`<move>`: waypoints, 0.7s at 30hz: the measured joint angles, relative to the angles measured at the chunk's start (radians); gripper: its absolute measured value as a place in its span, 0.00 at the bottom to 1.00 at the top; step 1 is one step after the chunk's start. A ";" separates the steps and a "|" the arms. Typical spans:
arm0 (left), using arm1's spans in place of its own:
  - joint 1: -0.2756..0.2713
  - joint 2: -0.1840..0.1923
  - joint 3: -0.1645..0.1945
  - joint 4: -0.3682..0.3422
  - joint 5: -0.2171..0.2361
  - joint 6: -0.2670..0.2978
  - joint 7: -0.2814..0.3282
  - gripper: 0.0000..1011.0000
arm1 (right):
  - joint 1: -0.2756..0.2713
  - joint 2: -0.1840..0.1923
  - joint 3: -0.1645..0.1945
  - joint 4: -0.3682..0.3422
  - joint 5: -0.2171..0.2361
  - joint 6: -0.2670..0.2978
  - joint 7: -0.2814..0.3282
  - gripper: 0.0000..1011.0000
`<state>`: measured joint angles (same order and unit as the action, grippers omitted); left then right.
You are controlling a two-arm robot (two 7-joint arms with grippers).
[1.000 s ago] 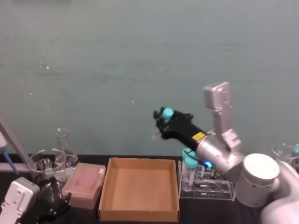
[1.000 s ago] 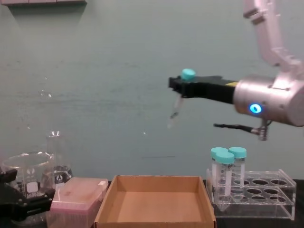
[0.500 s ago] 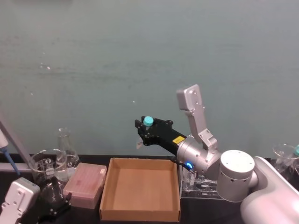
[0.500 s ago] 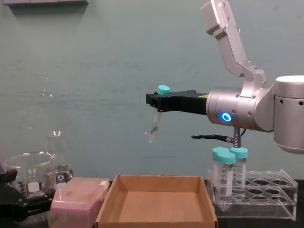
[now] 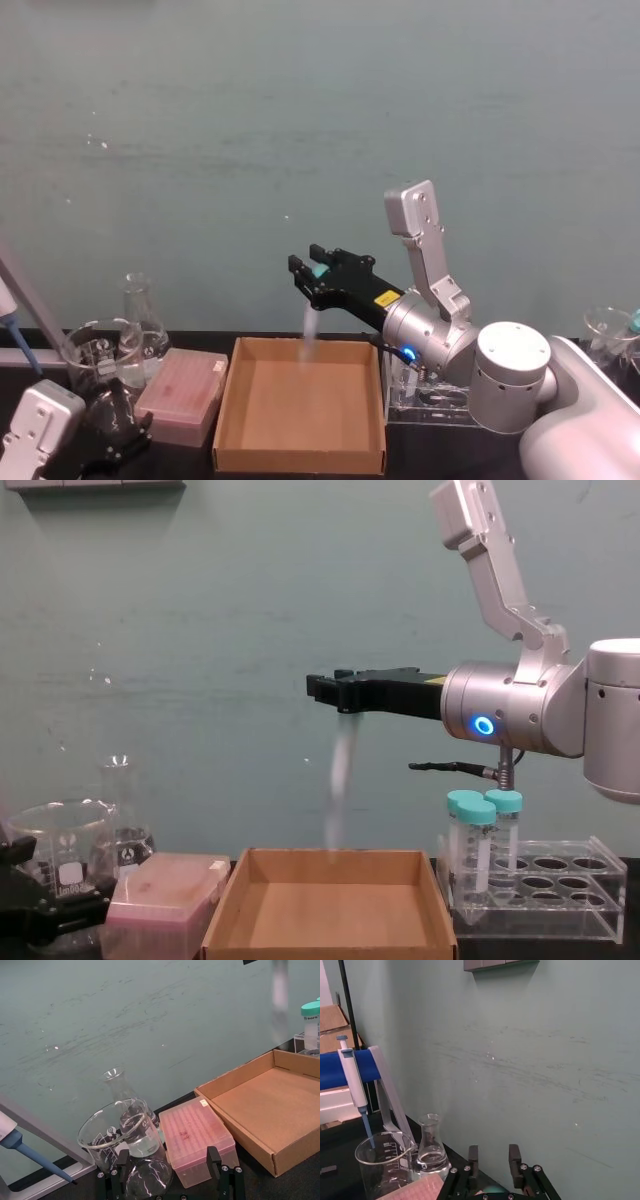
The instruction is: Use the right hand to move the test tube from the test tube rack into the box.
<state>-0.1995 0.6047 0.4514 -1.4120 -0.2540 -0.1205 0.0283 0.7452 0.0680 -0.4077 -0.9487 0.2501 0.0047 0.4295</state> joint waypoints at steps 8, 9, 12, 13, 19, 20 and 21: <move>0.000 0.000 0.000 0.000 0.000 0.000 0.000 0.99 | -0.002 0.001 0.001 -0.005 0.001 -0.001 -0.001 0.61; 0.000 0.000 0.000 0.000 0.000 0.000 0.000 0.99 | -0.003 0.001 0.001 -0.005 0.001 -0.001 -0.001 0.63; 0.000 0.000 0.000 0.000 0.000 0.000 0.000 0.99 | -0.003 0.002 0.002 -0.006 0.001 -0.001 -0.001 0.73; 0.000 0.000 0.000 0.000 0.000 0.000 0.000 0.99 | -0.003 0.002 0.002 -0.006 0.001 -0.001 -0.001 0.74; 0.000 0.000 0.000 0.000 0.000 0.000 0.000 0.99 | -0.004 0.002 0.003 -0.007 0.001 -0.001 -0.002 0.92; 0.000 0.000 0.000 0.000 0.000 0.000 0.000 0.99 | -0.004 0.002 0.003 -0.007 0.001 -0.001 -0.002 0.95; 0.000 0.000 0.000 0.000 0.000 0.000 0.000 0.99 | -0.004 0.003 0.003 -0.007 0.001 -0.001 -0.002 0.98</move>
<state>-0.1995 0.6047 0.4514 -1.4120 -0.2539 -0.1205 0.0283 0.7411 0.0706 -0.4050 -0.9561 0.2513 0.0039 0.4275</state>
